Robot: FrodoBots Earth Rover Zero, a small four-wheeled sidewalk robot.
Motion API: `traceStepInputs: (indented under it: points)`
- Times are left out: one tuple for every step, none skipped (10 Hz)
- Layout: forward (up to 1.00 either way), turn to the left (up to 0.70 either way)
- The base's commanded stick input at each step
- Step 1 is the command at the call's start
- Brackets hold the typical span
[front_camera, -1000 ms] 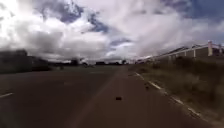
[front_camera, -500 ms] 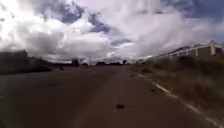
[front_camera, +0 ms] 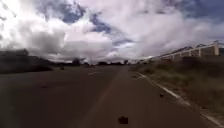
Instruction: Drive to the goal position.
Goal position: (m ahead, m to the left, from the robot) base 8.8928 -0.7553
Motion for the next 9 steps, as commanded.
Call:
traceStepInputs:
  points:
    - [0.7, -0.14]
    - [0.7, -0.16]
    - [0.7, -0.16]
    - [0.7, -0.16]
    - [0.7, -0.09]
    - [0.7, 0.0]
    - [0.7, 0.01]
    - [0.7, 0.01]
    - [0.7, 0.01]
